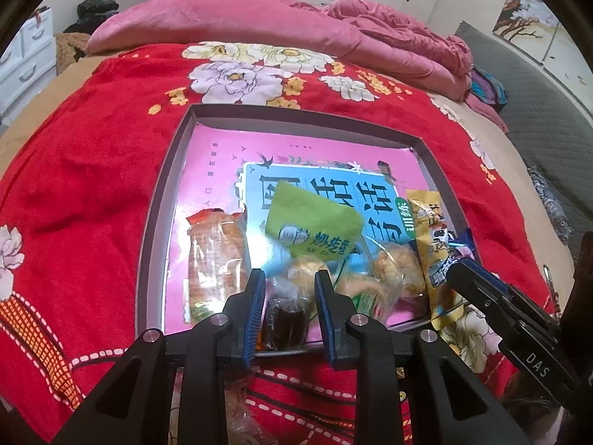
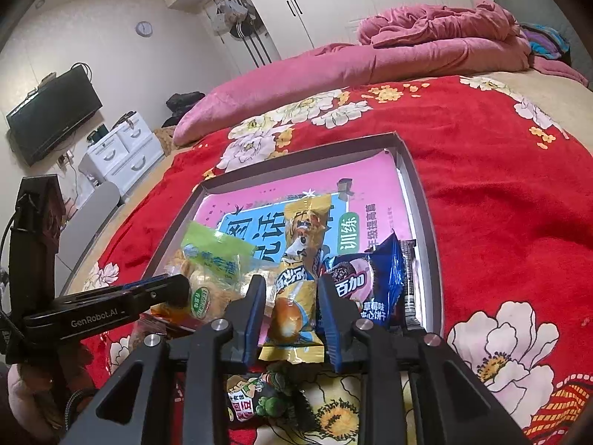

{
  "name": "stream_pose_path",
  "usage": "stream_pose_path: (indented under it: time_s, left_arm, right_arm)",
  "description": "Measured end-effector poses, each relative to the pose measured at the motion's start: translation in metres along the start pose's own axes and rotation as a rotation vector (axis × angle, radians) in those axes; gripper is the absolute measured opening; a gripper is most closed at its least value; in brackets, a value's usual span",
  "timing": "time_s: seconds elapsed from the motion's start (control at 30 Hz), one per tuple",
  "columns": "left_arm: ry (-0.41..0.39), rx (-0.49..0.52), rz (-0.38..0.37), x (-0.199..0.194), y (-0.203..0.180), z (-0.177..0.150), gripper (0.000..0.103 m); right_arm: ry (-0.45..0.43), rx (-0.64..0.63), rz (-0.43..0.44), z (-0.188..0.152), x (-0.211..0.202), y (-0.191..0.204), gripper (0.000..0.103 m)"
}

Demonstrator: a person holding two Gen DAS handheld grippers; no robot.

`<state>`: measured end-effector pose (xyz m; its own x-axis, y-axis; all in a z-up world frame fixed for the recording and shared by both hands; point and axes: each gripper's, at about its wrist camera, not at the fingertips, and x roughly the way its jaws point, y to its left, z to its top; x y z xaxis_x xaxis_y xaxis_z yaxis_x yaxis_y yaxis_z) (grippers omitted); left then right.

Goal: Organize snacks
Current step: 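Open the left tool to release the dark candy while the right tool releases the yellow bar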

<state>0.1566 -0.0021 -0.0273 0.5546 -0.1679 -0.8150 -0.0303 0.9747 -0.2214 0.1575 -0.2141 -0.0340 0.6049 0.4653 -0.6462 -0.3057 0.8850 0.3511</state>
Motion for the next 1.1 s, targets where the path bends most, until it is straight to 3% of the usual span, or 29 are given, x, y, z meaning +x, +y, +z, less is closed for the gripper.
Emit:
stream_pose_path:
  time_s: [0.37,0.63,0.93,1.1]
  left_arm:
    - [0.002,-0.003,0.004,-0.002,0.0,0.001,0.031]
    - [0.001,-0.005,-0.002,-0.004,0.0,0.001,0.044]
    - [-0.013,0.006,-0.008,-0.012,-0.003,0.001,0.06]
    - [-0.023,0.001,-0.006,-0.018,-0.003,0.001,0.066]
  right_arm:
    - [-0.026,0.0,-0.004,0.003,-0.007,0.001,0.037]
    - [-0.043,-0.004,-0.003,0.004,-0.011,0.002,0.045]
    - [-0.084,-0.015,-0.018,0.005,-0.02,0.004,0.062]
    - [-0.106,-0.011,-0.026,0.005,-0.025,0.003,0.065]
